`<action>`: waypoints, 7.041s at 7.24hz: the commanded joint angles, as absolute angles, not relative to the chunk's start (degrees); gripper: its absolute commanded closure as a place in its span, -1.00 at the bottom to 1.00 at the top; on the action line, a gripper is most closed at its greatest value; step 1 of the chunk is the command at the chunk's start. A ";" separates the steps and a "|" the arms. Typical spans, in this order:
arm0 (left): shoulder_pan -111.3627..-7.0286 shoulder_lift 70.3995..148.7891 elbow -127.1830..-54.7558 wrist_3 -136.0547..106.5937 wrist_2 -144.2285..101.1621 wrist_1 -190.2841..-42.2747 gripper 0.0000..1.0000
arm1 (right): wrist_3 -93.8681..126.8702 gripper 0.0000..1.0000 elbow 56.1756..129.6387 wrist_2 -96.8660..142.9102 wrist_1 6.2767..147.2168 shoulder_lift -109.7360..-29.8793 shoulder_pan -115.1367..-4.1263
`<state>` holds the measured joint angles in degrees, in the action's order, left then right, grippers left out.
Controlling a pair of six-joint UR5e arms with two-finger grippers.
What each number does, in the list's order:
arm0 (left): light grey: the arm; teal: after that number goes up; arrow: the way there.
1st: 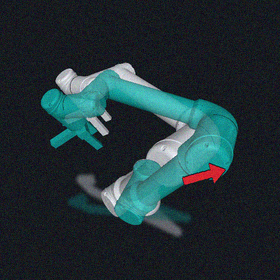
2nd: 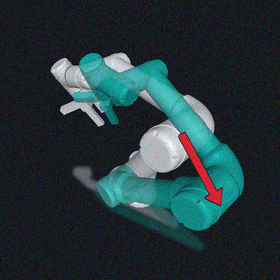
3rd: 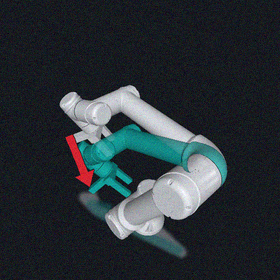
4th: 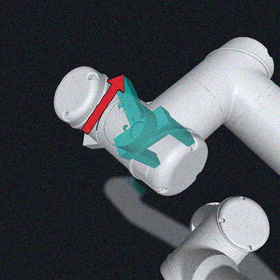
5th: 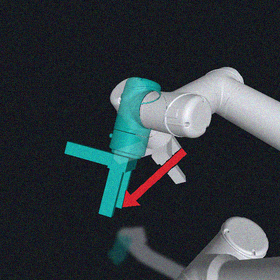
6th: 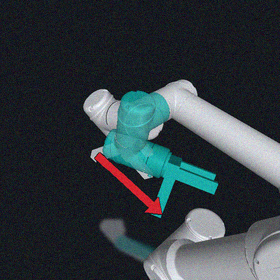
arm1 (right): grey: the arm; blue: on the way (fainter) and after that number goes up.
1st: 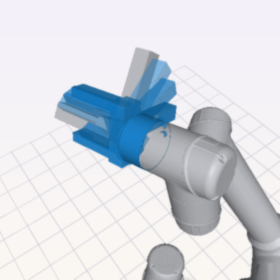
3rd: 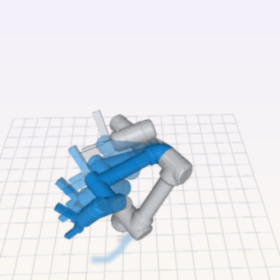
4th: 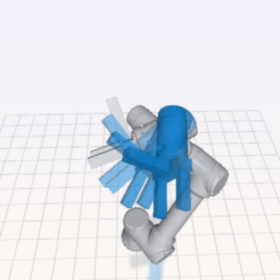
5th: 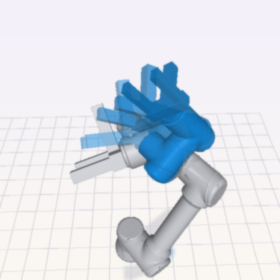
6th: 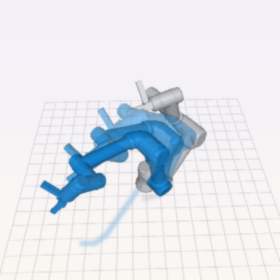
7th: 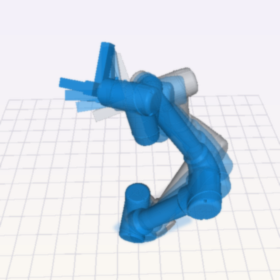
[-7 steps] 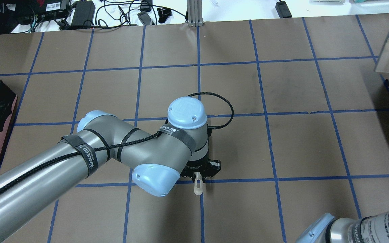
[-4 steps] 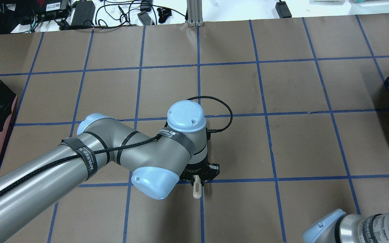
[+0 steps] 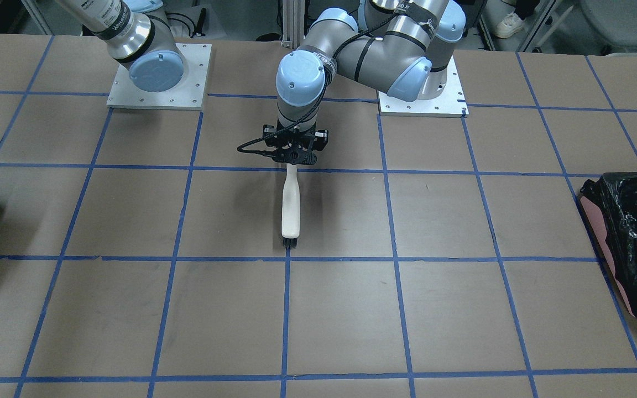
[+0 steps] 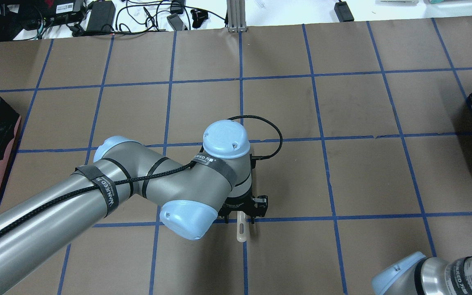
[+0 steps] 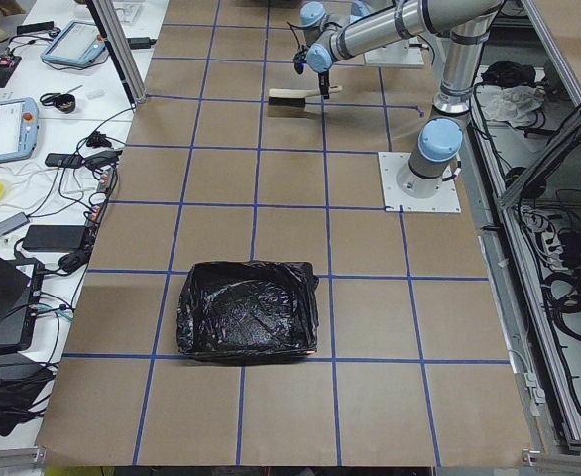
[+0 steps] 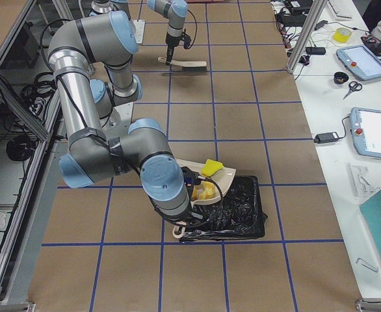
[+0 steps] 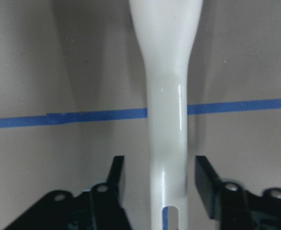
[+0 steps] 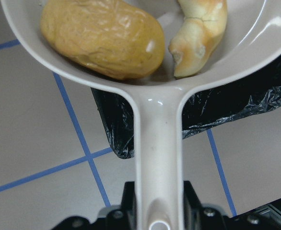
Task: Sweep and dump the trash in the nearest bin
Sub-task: 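Lower the brush onto the table and open the left gripper, then raise the left gripper away while the right gripper holds the emptied dustpan, then carry the dustpan with the right gripper back toward the table center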
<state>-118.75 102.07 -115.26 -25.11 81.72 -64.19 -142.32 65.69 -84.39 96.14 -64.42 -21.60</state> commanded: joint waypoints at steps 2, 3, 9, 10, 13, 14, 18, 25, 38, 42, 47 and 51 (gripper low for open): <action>-117.43 101.42 -109.29 -25.14 82.09 -68.78 -1.00 | -143.53 0.98 63.54 -87.10 103.95 -62.49 -21.36; -116.20 101.43 -103.16 -25.14 83.05 -75.69 -1.00 | -143.26 0.97 63.72 -89.54 105.11 -62.84 -22.75; -94.23 101.34 -91.67 -4.06 88.42 -81.03 -1.00 | -141.61 0.93 64.07 -94.10 113.53 -61.09 -27.68; -94.39 100.99 -91.23 -4.57 87.72 -83.30 -1.00 | -141.50 0.93 64.07 -96.65 115.56 -61.26 -29.16; -95.01 98.97 -92.28 -4.66 87.81 -86.04 -1.00 | -138.44 0.91 65.39 -101.57 115.67 -61.43 -29.53; -95.01 99.05 -92.72 -4.66 88.06 -86.74 -1.00 | -138.08 0.91 65.48 -102.12 115.84 -61.44 -30.14; -94.92 99.05 -93.34 -4.66 87.54 -86.66 -1.00 | -131.15 0.90 66.36 -107.30 119.61 -61.96 -31.55; -91.25 94.15 -91.32 12.26 89.72 -87.89 -1.00 | -128.67 0.96 73.04 -115.48 121.99 -68.12 -34.63; -87.36 91.14 -92.20 11.69 91.14 -89.38 -1.00 | -44.31 0.93 78.03 -92.74 104.50 -69.52 -79.05; -87.28 91.14 -92.29 11.78 91.14 -89.30 -1.00 | -4.67 0.95 84.45 -87.71 105.64 -69.00 -97.24; -86.92 91.14 -92.20 12.30 91.14 -89.30 -1.00 | 13.18 0.96 84.73 -88.06 112.31 -62.42 -108.62; -86.92 91.14 -92.29 12.39 91.14 -89.12 -1.00 | 16.25 0.96 89.82 -87.89 118.72 -61.53 -109.60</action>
<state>-86.93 91.14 -92.27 12.39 91.14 -89.19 15.01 88.35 -87.92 115.99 -61.90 -109.14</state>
